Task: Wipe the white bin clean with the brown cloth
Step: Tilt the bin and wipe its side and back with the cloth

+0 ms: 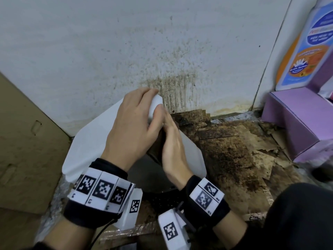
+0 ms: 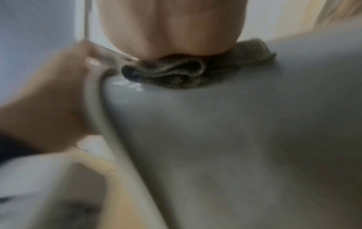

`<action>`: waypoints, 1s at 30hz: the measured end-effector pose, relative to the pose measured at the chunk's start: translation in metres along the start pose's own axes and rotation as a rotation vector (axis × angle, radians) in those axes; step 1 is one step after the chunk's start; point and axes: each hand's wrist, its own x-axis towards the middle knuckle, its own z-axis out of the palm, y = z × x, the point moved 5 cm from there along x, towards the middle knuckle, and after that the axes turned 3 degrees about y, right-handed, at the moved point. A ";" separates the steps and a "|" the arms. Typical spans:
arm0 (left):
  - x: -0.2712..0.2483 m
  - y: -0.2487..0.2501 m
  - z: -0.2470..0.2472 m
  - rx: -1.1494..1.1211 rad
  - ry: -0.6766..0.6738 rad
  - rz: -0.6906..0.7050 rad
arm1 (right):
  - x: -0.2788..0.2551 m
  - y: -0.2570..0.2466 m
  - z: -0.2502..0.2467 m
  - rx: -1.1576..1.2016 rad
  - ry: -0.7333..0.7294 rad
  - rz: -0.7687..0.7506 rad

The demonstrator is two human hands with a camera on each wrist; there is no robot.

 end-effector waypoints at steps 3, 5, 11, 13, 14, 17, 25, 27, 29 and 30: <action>0.000 -0.002 -0.002 -0.013 -0.012 -0.008 | -0.007 0.002 -0.011 -0.153 -0.009 -0.177; -0.001 -0.002 -0.002 -0.023 -0.020 -0.011 | -0.008 0.024 -0.024 -0.208 0.027 -0.207; -0.002 -0.009 -0.006 -0.042 -0.027 -0.035 | -0.017 0.127 -0.090 -0.294 0.114 0.129; -0.002 -0.008 -0.005 -0.044 -0.034 -0.035 | -0.021 0.147 -0.102 -0.300 0.149 0.255; -0.002 -0.008 -0.005 -0.038 -0.039 -0.032 | -0.021 0.151 -0.103 -0.298 0.157 0.292; -0.003 -0.011 -0.007 -0.015 -0.047 -0.015 | -0.017 0.141 -0.094 -0.290 0.166 0.329; -0.003 -0.010 -0.008 -0.012 -0.032 0.002 | -0.006 0.028 -0.017 -0.176 0.098 0.086; -0.003 -0.009 -0.007 -0.012 -0.035 0.002 | -0.004 -0.001 0.002 -0.031 0.038 0.054; -0.003 -0.011 -0.007 -0.009 -0.037 -0.007 | -0.005 -0.011 0.008 -0.043 -0.015 -0.005; -0.003 -0.013 -0.008 -0.010 -0.038 -0.009 | -0.007 -0.012 0.007 -0.125 -0.030 -0.076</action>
